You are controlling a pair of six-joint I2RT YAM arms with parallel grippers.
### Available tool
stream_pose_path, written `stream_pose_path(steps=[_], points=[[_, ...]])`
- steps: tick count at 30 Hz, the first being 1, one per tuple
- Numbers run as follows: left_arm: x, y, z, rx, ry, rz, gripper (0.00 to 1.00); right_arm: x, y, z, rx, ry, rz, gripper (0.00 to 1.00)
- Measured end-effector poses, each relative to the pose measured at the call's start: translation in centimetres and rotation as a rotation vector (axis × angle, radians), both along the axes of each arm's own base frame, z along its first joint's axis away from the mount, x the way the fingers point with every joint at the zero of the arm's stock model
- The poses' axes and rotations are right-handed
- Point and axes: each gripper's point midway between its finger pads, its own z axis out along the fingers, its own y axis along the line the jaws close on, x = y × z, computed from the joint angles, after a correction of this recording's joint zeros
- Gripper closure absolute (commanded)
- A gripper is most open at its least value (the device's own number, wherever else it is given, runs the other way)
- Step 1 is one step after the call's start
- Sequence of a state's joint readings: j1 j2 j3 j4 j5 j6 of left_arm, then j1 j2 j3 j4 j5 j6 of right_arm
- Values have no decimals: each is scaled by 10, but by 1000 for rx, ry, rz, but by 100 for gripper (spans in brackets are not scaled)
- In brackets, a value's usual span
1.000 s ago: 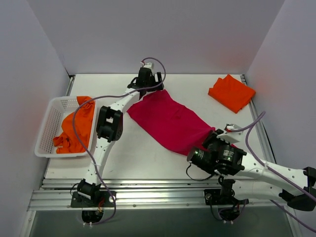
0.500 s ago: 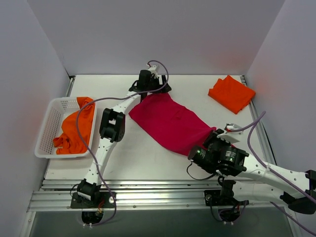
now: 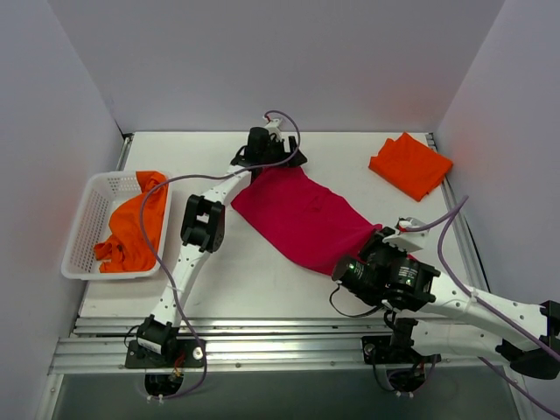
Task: Fold and stack the t-shirts
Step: Flatten out the tshirt
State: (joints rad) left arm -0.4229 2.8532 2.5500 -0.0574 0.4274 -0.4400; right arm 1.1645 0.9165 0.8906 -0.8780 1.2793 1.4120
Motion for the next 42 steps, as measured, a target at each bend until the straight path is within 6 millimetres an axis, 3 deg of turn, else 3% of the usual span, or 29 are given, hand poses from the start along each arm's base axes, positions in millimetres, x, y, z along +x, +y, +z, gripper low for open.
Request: stream_pose_path(steps=[7, 12, 18, 21, 22, 23, 27, 28, 37, 40, 42], points=[[-7, -1, 5, 37, 43, -2, 4, 0, 0, 1, -5, 0, 4, 100], [-17, 4, -9, 60, 83, 6, 24, 0, 0, 3, 20, -11, 7, 100], [-22, 8, -14, 81, 114, 16, 35, -1, -2, 3, 29, -12, 11, 100], [-23, 10, -16, 88, 123, 23, 49, -2, -3, 4, 39, -14, 14, 100], [-22, 10, -17, 90, 124, 27, 61, -2, -3, 4, 42, -14, 15, 100], [-22, 11, -18, 91, 131, 34, 66, -2, -3, 4, 44, -14, 16, 100], [-24, 12, -25, 99, 147, 46, 80, -2, -3, 1, 38, -9, 19, 100], [-24, 12, -26, 97, 149, 47, 88, -2, -2, 0, 36, -7, 20, 100], [-32, 22, -22, 50, 190, 68, 93, 0, 3, -3, 23, 2, 23, 100], [-40, 35, -11, 43, 211, 85, 92, 0, 3, -3, 19, 2, 23, 100], [-43, 45, 9, 31, 197, 94, 92, 0, 3, -2, 20, 0, 22, 100]])
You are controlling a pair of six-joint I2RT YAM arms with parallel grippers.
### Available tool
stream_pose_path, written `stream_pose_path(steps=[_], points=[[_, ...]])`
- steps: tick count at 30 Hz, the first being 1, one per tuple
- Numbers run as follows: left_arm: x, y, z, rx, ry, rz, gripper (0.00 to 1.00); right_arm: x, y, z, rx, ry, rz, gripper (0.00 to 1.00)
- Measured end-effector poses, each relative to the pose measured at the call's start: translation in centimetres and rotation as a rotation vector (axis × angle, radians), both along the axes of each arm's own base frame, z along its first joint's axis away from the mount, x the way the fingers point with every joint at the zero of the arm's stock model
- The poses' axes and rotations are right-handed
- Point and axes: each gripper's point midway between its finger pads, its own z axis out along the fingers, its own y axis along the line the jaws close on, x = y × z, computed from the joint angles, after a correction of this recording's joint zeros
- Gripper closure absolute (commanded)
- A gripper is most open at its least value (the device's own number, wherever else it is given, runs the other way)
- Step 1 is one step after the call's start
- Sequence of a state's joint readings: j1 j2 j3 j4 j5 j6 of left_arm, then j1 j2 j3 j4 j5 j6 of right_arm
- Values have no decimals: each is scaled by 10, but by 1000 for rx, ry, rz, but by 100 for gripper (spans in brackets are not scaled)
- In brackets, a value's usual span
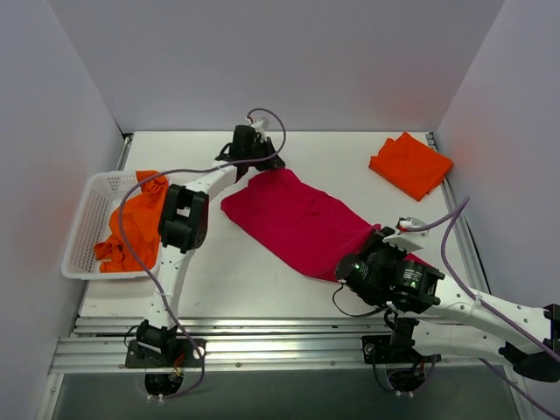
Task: Fold and stack the t-shirts
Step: Flatten out the tshirt
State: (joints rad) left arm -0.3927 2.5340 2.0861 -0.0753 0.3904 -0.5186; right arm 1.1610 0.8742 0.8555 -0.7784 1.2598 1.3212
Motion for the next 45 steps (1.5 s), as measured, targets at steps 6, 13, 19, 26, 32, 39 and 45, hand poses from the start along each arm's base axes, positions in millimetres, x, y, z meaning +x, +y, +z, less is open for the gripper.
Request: stream_pose_path(steps=[6, 13, 19, 26, 32, 39, 45], points=[[-12, 31, 105, -60, -148, 36, 92, 2, 1, 2, -3, -3, 0, 100], [-52, 59, 205, -118, -350, 67, 92, 3, 3, 3, -6, -5, 1, 100], [-84, 74, 181, -97, -321, 79, 94, 4, 1, 6, -33, -3, 1, 100], [-143, 100, 205, -81, -320, 101, 96, 6, 12, 59, -18, -65, 85, 100], [-276, 127, 395, -206, -765, 65, 98, -7, 19, 141, 114, -217, 335, 100], [-454, 191, 527, -423, -1192, 26, 98, -32, 39, 237, 119, -448, 633, 100], [-523, 211, 557, -489, -1318, -57, 98, -65, 22, 311, 76, -687, 779, 100]])
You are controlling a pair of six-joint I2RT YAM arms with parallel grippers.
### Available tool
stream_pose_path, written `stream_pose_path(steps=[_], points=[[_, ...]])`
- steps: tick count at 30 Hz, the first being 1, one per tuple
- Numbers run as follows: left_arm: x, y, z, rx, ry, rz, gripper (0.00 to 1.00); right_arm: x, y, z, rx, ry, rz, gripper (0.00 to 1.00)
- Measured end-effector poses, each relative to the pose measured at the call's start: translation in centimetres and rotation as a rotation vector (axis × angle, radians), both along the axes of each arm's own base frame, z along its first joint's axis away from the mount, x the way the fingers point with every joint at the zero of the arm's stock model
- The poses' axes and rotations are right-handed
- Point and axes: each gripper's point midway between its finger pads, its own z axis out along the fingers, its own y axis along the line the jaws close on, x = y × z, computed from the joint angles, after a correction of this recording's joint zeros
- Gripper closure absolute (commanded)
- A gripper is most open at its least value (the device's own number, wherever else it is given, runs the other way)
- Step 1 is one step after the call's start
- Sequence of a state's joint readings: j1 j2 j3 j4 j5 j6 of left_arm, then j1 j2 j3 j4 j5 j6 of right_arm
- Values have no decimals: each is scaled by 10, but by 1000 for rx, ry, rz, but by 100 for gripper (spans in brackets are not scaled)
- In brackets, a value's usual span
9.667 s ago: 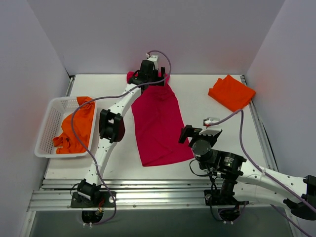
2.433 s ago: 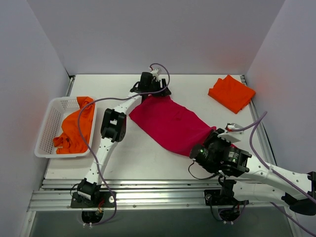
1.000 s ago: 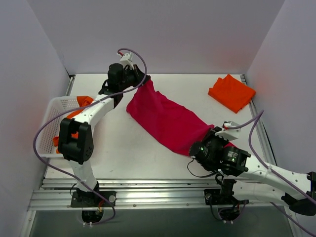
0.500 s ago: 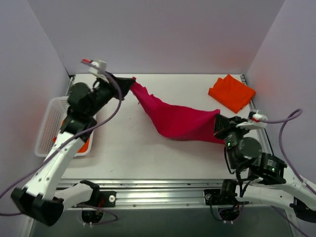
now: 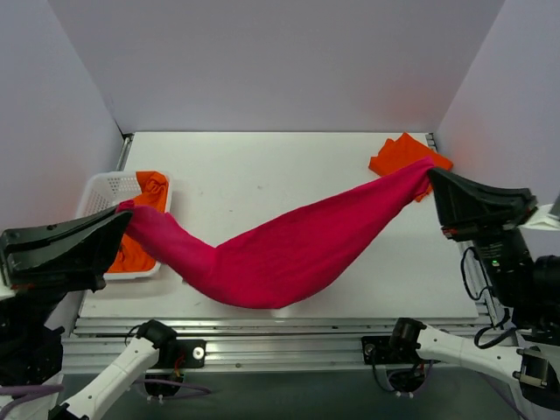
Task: Fold and stack the t-shirts
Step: Flatten out the tshirt
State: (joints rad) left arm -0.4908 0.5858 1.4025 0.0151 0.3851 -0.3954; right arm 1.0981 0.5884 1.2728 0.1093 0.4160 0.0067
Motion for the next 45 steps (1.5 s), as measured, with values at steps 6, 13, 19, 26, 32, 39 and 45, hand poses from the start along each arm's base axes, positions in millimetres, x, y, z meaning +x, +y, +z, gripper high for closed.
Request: stream_pose_path(steps=[6, 13, 19, 26, 32, 39, 45], points=[[-61, 28, 24, -34, -131, 50, 98, -33, -56, 57, 61, -217, -93, 100], [-118, 38, 43, -40, -314, 135, 98, -65, -82, 81, 44, -374, -188, 100], [-118, 21, 38, 23, -378, 135, 98, -92, -95, 86, 57, -479, -195, 100], [-11, 0, 35, 56, -237, 145, 98, -11, -77, 80, 15, -322, -380, 100], [238, -39, -78, 154, 254, 191, 98, 177, 7, -42, -289, 43, -601, 100], [467, -60, -353, 329, 877, 245, 98, 350, -18, -366, -655, 665, -748, 100], [569, -56, -551, 391, 1225, 239, 64, 379, -67, -500, -741, 950, -861, 95]])
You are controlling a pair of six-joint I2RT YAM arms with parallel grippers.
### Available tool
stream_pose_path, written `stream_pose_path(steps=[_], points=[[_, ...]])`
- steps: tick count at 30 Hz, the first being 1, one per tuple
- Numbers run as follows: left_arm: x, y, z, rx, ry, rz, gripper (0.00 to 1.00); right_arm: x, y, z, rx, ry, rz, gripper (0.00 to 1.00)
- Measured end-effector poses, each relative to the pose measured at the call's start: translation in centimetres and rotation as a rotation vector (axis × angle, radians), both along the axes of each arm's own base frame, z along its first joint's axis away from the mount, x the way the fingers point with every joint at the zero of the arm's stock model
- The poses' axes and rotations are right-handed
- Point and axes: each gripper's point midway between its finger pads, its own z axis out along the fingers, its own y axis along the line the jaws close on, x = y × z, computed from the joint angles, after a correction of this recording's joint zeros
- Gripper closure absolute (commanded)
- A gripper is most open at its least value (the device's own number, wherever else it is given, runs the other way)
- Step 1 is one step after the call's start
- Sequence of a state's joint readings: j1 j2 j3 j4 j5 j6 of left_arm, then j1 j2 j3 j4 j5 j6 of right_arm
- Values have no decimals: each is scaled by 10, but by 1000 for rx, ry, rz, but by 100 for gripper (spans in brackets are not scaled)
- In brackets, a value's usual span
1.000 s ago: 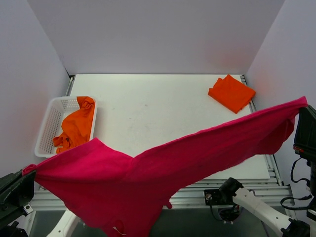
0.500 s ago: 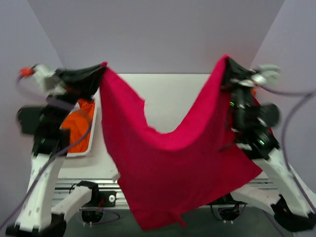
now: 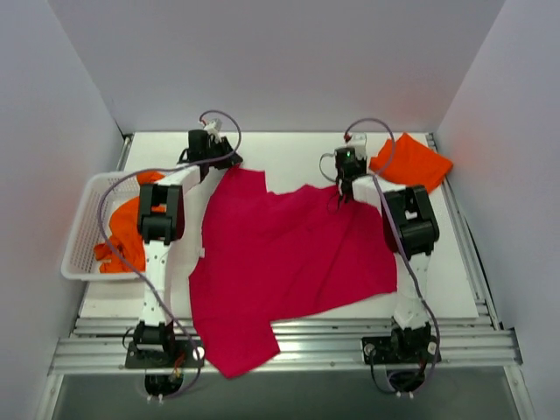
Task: Fold and stack the t-shirts
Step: Flatten out the tshirt
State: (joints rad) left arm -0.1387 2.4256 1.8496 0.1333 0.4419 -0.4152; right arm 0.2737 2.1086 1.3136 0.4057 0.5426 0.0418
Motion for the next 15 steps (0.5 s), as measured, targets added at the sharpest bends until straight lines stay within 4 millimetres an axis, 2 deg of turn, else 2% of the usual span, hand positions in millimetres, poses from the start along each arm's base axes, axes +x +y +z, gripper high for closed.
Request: stream_pose_path(steps=[1, 2, 3, 4, 5, 8, 10, 13, 15], points=[[10, 2, -18, -2, 28, 5, 46, 10, -2, -1, 5, -10, -21, 84], [17, 4, -32, -3, 55, 10, 22, 20, -6, 3, 10, -26, -46, 39], [26, 2, -32, -35, 47, -6, 11, 29, -10, 9, 20, -53, -75, 22], [36, 2, -18, -44, 16, 1, 3, 38, -14, 20, 21, -80, -94, 8], [42, 4, -5, -44, -2, 15, 6, 44, -18, 31, 28, -109, -115, 0], [52, 11, 29, -48, -69, 52, 6, 58, -28, 62, 42, -195, -175, 0], [55, 15, 44, -45, -98, 75, 6, 60, -33, 73, 45, -224, -204, 0], [52, 23, 66, -33, -129, 115, 6, 52, -39, 80, 31, -227, -240, 0], [45, 27, 83, -26, -141, 135, 6, 39, -38, 85, 29, -224, -246, 0]])
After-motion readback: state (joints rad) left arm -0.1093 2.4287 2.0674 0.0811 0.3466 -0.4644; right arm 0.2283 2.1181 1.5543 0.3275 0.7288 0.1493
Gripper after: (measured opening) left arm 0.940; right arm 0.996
